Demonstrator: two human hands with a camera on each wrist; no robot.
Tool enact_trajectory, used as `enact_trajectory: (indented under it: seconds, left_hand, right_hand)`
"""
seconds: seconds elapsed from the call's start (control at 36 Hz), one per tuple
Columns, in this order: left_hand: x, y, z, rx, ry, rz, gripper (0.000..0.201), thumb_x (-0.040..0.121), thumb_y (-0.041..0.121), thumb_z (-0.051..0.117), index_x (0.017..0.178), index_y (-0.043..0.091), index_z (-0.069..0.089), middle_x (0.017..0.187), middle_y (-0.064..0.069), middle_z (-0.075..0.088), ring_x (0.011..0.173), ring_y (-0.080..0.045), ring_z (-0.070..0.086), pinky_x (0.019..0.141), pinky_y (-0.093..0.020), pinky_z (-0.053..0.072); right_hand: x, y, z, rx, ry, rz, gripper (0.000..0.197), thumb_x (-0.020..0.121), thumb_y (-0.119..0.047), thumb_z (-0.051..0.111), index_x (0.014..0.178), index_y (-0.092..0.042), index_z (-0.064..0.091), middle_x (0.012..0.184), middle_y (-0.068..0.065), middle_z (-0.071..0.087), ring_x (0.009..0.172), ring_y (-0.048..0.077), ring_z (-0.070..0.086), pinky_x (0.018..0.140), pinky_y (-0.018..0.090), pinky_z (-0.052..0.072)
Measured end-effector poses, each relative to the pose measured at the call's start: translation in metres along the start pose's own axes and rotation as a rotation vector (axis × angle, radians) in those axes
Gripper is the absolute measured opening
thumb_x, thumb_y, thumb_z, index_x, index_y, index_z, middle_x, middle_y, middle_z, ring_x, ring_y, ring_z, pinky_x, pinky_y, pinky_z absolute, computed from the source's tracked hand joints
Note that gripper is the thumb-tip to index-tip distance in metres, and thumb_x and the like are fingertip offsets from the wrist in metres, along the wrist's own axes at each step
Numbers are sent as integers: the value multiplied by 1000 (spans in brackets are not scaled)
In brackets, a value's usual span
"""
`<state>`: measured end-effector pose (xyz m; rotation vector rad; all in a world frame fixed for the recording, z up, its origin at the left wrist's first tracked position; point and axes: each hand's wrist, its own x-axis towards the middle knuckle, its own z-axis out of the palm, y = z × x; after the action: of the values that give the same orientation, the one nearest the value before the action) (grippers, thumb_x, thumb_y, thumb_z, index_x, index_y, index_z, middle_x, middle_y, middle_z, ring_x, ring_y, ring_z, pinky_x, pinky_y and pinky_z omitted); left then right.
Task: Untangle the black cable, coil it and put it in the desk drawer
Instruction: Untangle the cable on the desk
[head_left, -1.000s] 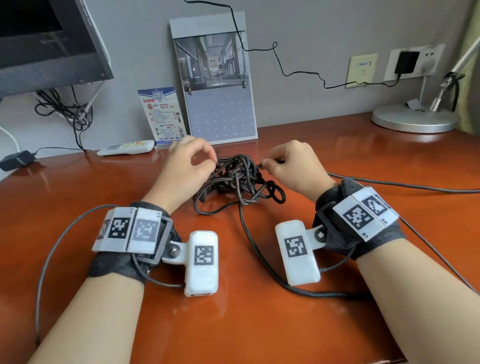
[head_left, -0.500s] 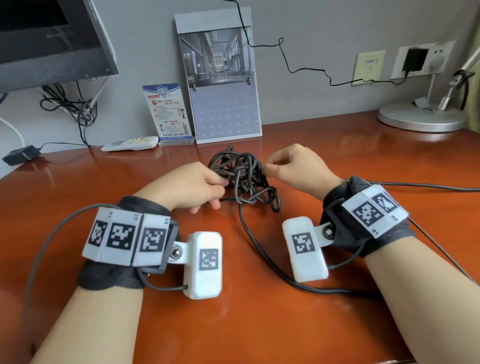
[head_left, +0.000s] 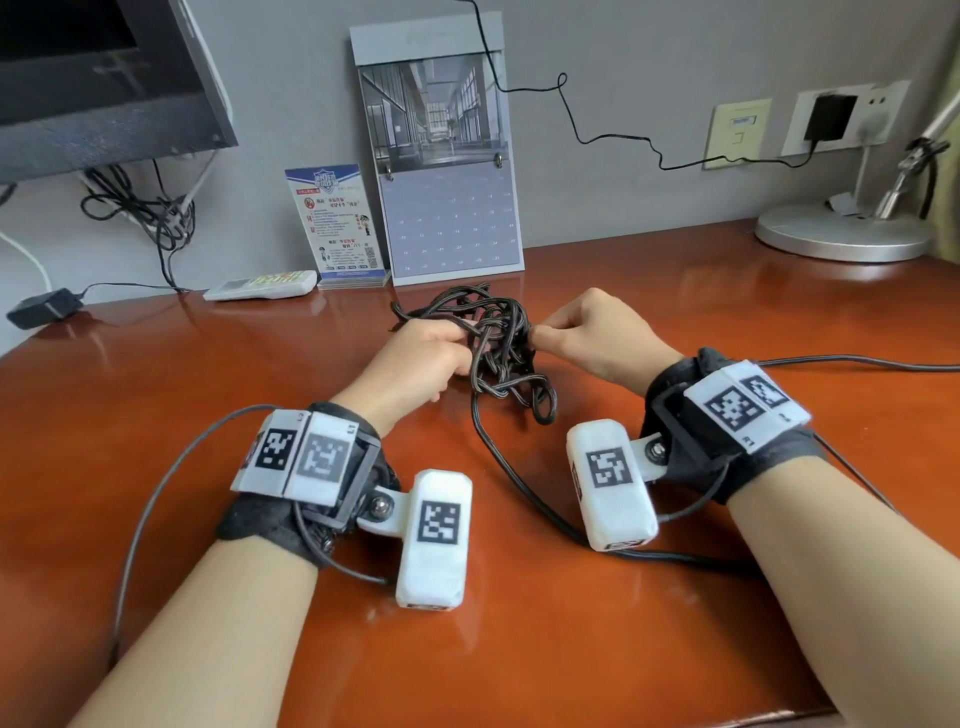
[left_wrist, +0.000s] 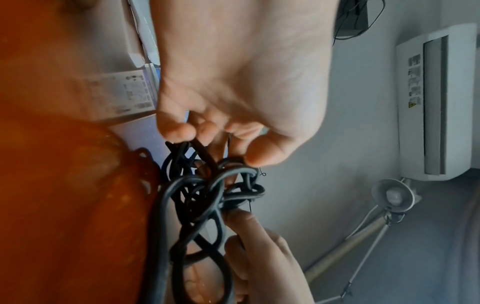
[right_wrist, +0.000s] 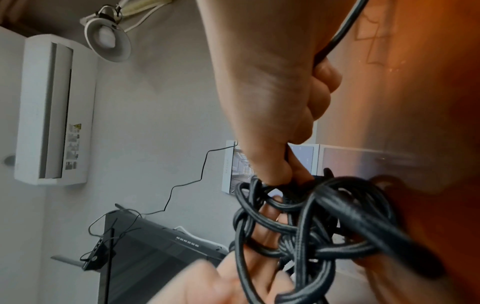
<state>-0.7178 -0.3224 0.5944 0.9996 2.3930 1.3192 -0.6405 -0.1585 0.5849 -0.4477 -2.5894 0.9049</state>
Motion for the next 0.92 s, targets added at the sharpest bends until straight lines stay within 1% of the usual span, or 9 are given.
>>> enact_trajectory:
  seconds: [0.11, 0.19, 0.28, 0.42, 0.53, 0.64, 0.72, 0.83, 0.92]
  left_hand:
    - [-2, 6, 3, -160, -36, -131, 22, 67, 25, 51, 81, 16, 66, 71, 17, 59, 69, -8, 43, 62, -26, 35]
    - [1, 7, 11, -136, 33, -69, 18, 75, 25, 64, 79, 8, 61, 74, 2, 55, 72, -13, 49, 69, -30, 38]
    - [6, 4, 13, -94, 142, -27, 39, 58, 28, 65, 84, -1, 66, 74, 0, 61, 71, -13, 56, 69, -30, 44]
    - [8, -1, 11, -43, 226, 2, 35, 55, 28, 64, 79, 2, 69, 70, -6, 68, 64, -14, 56, 64, -33, 47]
    - [9, -1, 12, -121, 278, -12, 25, 66, 18, 71, 83, -1, 70, 80, -12, 70, 68, -15, 56, 66, -31, 46]
    - [11, -2, 12, -178, 319, -43, 29, 66, 12, 70, 87, -7, 67, 75, -8, 64, 68, -16, 55, 66, -31, 46]
    - [12, -4, 10, -217, 302, -64, 36, 57, 18, 64, 86, -3, 68, 89, -20, 71, 78, -29, 66, 76, -48, 55]
    - [17, -17, 1, -212, 322, -102, 15, 65, 15, 66, 77, 7, 68, 78, -9, 70, 73, -25, 64, 77, -51, 55]
    - [18, -28, -11, -236, 362, -154, 9, 80, 10, 67, 88, 15, 68, 90, -5, 71, 89, -24, 67, 84, -42, 54]
  right_hand:
    - [-1, -5, 3, -66, -25, 8, 36, 85, -35, 58, 50, -28, 59, 39, -15, 48, 45, 6, 43, 50, 25, 29]
    - [-4, -13, 8, -160, -14, -26, 48, 85, -35, 57, 42, -18, 45, 37, -3, 37, 44, 14, 34, 45, 27, 25]
    - [-5, -18, 11, -179, 2, -50, 48, 86, -34, 56, 45, -12, 40, 43, -1, 33, 46, 18, 32, 45, 28, 24]
    - [-5, -20, 10, -165, 2, -72, 34, 88, -35, 55, 71, -8, 69, 48, 0, 41, 53, 22, 40, 47, 28, 29]
    - [-3, -19, 7, -94, 26, -134, 33, 91, -26, 55, 84, 2, 71, 48, 2, 38, 48, 18, 33, 49, 31, 30]
    - [-5, -19, 5, -93, 22, -220, 25, 91, -19, 57, 78, -4, 73, 48, -2, 49, 46, 13, 43, 49, 23, 32]
    - [-7, -20, 7, -114, 21, -292, 27, 89, -17, 57, 76, 3, 71, 62, 16, 61, 57, 27, 49, 58, 33, 37]
    - [-9, -19, -3, -72, 175, -278, 31, 81, -22, 54, 68, 3, 65, 56, 21, 47, 52, 20, 33, 54, 34, 32]
    - [-7, -12, -17, 39, 317, -174, 29, 79, -26, 54, 63, -4, 65, 49, 8, 37, 49, 18, 32, 52, 32, 30]
